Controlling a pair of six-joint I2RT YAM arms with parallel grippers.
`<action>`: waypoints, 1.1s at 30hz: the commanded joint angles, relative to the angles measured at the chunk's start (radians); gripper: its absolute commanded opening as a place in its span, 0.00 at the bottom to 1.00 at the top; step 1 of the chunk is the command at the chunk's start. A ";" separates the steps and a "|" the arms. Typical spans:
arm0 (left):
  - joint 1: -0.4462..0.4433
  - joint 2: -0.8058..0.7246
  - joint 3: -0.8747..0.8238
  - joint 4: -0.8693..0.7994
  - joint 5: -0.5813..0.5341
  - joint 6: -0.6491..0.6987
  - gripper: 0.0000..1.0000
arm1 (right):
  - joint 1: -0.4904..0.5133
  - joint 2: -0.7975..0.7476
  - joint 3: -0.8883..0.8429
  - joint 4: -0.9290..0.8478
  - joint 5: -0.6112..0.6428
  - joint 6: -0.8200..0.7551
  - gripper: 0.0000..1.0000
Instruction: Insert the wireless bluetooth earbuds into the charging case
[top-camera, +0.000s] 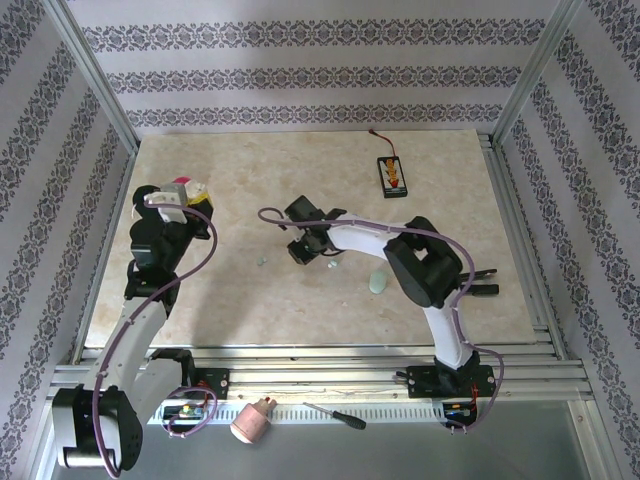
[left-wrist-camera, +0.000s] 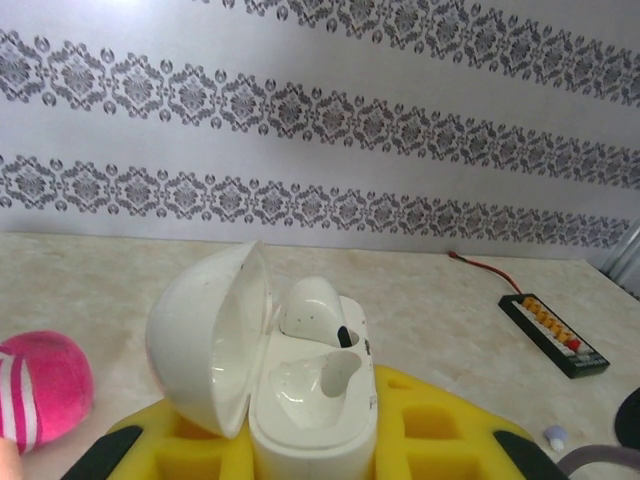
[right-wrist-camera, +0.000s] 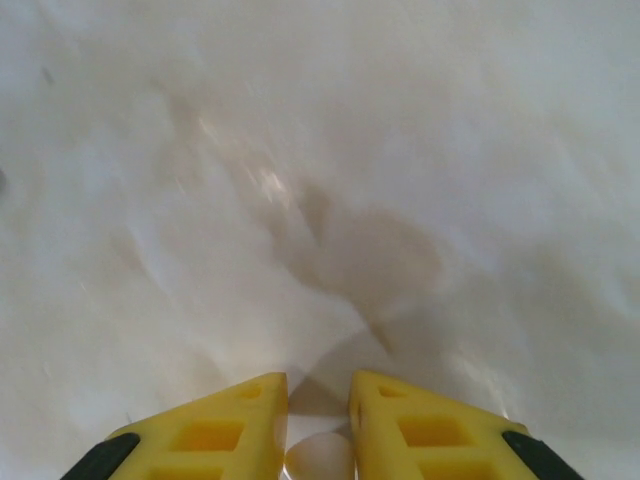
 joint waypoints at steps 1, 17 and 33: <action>-0.011 -0.032 -0.035 -0.004 0.034 -0.022 0.04 | -0.018 -0.070 -0.110 -0.038 0.035 0.032 0.26; -0.043 -0.016 -0.197 0.196 0.043 0.086 0.05 | -0.007 -0.131 0.053 -0.364 0.122 -0.042 0.66; -0.046 0.031 -0.336 0.452 0.071 0.247 0.04 | 0.051 0.216 0.636 -0.976 0.188 -0.120 0.64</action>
